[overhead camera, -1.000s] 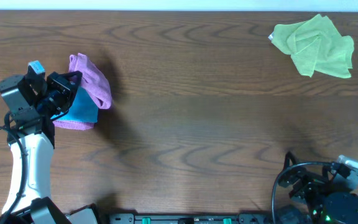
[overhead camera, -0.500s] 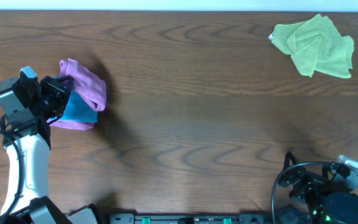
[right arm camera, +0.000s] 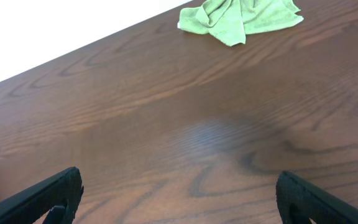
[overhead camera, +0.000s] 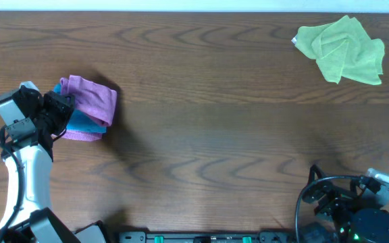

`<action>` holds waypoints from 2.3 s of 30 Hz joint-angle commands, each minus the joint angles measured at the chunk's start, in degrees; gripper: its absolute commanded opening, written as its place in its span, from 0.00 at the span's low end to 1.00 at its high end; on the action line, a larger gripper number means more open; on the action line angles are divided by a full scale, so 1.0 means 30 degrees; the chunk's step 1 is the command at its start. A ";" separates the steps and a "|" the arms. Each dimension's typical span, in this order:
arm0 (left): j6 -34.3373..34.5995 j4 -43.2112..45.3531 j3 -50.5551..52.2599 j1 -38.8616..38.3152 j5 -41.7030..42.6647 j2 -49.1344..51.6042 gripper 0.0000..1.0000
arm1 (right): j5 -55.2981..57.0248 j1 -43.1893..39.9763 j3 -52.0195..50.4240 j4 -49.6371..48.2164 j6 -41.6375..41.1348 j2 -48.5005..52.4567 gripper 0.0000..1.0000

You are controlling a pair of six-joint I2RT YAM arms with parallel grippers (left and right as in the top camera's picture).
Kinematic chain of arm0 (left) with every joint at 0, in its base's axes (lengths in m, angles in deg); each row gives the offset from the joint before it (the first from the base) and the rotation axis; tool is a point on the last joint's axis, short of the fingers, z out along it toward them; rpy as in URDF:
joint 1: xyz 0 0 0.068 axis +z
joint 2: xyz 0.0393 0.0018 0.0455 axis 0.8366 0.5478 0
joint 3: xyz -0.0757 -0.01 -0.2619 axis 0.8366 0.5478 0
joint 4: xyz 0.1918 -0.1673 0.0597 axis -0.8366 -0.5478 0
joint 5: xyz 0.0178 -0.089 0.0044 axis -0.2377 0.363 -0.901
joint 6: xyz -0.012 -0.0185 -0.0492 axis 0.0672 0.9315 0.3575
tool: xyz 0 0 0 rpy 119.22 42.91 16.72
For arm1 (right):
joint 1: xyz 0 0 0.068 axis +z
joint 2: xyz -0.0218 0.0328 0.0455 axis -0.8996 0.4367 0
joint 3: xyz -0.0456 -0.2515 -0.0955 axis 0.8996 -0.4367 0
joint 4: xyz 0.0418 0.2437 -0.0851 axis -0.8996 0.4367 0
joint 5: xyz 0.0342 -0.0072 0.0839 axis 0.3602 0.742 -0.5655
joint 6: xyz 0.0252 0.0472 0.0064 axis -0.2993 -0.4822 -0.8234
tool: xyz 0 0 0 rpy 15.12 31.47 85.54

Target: Fold the cloth

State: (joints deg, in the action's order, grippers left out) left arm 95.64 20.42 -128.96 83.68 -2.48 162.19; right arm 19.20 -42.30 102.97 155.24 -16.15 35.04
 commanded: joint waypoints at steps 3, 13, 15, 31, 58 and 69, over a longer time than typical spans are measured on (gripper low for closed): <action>-0.0984 -0.0029 -0.0430 0.0270 -0.1100 0.0780 0.06 | 0.0262 -0.0044 -0.0015 0.0022 -0.0321 -0.0007 0.99; -0.1698 -0.0044 -0.0430 0.1515 -0.1464 0.1195 0.06 | 0.0262 -0.0044 -0.0015 0.0022 -0.0321 -0.0007 0.99; -0.1705 -0.0051 -0.0430 0.1654 -0.1464 0.1195 0.06 | 0.0262 -0.0044 -0.0015 0.0022 -0.0321 -0.0007 0.99; -0.1690 -0.0248 -0.0437 0.1785 -0.2025 0.1195 0.80 | 0.0262 -0.0044 -0.0015 0.0022 -0.0321 -0.0007 0.99; -0.2739 -0.3512 -0.0437 0.3271 0.3701 -0.5224 0.95 | 0.0262 -0.0044 -0.0015 0.0022 -0.0321 -0.0007 0.99; -0.1858 -0.2157 -0.0437 0.0736 0.4954 -0.9173 0.95 | 0.0262 -0.0044 -0.0015 0.0022 -0.0321 -0.0007 0.99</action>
State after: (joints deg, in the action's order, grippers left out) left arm 89.54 12.92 -129.03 87.79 11.56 136.05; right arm 19.22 -42.30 102.97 155.26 -16.15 35.04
